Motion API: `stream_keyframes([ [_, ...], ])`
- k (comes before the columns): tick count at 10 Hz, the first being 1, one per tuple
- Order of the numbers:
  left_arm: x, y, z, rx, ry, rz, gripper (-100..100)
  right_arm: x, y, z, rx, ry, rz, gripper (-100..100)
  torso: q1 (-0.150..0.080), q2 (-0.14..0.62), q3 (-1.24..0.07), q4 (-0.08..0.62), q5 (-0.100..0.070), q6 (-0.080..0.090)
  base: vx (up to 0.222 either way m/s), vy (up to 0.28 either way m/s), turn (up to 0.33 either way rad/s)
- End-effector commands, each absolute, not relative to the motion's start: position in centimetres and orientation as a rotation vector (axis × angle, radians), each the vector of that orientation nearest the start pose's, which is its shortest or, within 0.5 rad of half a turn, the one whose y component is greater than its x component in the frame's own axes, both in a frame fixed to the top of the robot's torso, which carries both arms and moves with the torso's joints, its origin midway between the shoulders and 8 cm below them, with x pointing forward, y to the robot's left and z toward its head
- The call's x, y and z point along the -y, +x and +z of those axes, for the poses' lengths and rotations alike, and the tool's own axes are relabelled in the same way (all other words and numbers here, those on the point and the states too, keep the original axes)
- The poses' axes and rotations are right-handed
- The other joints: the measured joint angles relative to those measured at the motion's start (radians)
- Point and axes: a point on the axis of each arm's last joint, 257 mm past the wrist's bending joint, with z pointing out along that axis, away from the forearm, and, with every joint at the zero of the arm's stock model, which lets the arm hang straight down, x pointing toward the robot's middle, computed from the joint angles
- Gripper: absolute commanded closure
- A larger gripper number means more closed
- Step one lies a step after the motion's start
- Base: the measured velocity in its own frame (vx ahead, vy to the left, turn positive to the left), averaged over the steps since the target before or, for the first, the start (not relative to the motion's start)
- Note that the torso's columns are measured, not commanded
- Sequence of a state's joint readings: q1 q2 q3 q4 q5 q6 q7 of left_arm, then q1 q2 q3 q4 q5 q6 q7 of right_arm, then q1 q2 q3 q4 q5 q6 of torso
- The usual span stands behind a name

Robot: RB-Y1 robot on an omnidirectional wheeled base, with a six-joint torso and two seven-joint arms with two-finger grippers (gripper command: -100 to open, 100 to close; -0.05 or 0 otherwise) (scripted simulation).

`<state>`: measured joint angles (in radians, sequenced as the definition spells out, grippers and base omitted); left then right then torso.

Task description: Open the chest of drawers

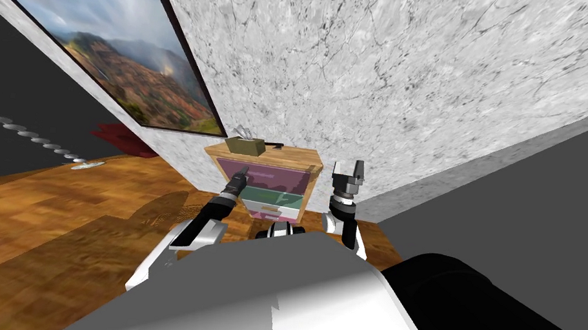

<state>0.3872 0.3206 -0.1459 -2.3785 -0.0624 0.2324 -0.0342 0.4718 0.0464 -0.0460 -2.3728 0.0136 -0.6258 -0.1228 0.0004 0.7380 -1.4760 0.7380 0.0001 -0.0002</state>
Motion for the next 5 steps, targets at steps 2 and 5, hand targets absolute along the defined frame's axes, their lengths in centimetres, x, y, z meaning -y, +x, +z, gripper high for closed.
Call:
stream_keyframes([
  [2,-21.2,42.2,-8.7,-1.386,-0.786,-1.066,-100,28.3,29.6,9.3,-0.389,0.507,1.418,0,0.000,0.000,0.000,0.000,0.000,0.000,0.001,-0.015,-0.069],
  [5,-21.3,42.3,-9.8,-1.437,-0.795,-1.028,-100,28.3,29.6,9.3,-0.389,0.507,1.418,0,0.000,0.000,0.000,0.000,0.000,0.000,0.000,-0.015,-0.058],
])
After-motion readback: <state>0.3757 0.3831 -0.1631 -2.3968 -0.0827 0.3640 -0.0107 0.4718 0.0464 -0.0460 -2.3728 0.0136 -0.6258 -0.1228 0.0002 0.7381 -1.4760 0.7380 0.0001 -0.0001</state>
